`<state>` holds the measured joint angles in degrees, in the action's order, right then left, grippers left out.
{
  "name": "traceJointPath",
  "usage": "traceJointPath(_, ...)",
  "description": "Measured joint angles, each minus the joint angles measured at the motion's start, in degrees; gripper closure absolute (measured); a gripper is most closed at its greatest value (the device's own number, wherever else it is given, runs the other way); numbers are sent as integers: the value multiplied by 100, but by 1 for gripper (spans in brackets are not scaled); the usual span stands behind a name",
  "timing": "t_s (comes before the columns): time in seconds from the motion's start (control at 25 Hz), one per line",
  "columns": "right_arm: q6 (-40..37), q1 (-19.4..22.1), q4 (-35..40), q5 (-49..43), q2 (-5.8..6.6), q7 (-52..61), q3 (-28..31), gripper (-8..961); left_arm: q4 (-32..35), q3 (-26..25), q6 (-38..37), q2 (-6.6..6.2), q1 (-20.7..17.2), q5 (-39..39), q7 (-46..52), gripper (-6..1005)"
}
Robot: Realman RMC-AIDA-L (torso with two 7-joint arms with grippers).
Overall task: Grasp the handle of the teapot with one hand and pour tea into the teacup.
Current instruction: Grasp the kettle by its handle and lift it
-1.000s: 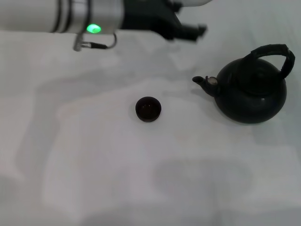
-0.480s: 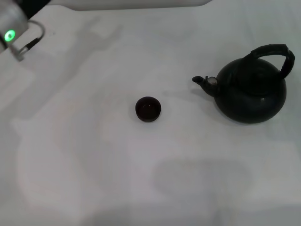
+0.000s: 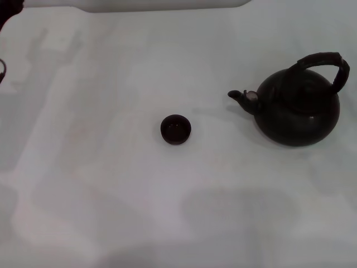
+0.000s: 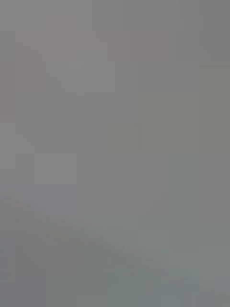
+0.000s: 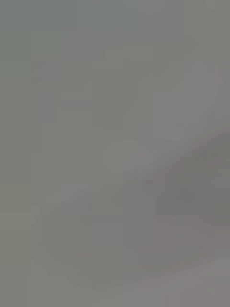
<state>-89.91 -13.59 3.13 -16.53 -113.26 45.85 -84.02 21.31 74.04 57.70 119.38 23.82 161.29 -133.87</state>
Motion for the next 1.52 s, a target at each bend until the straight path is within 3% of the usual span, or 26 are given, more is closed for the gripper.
traceJointPath(0.28,-251,211,-73,-61,108,16,-790,214,-122,-47,-62,-17,14,71,-46,111)
traceJointPath(0.72,853,-135,-17,-17,-182,-425,-934,230,-204,-30,20,-1,10,136,-46,111)
traceJointPath(1.4,1114,-209,65,155,-189,-498,-1143,255,-296,-4,32,-9,-16,104,280,111)
traceJointPath(1.52,1106,-203,65,153,-198,-498,-1156,378,-303,-4,32,-10,-13,104,282,112)
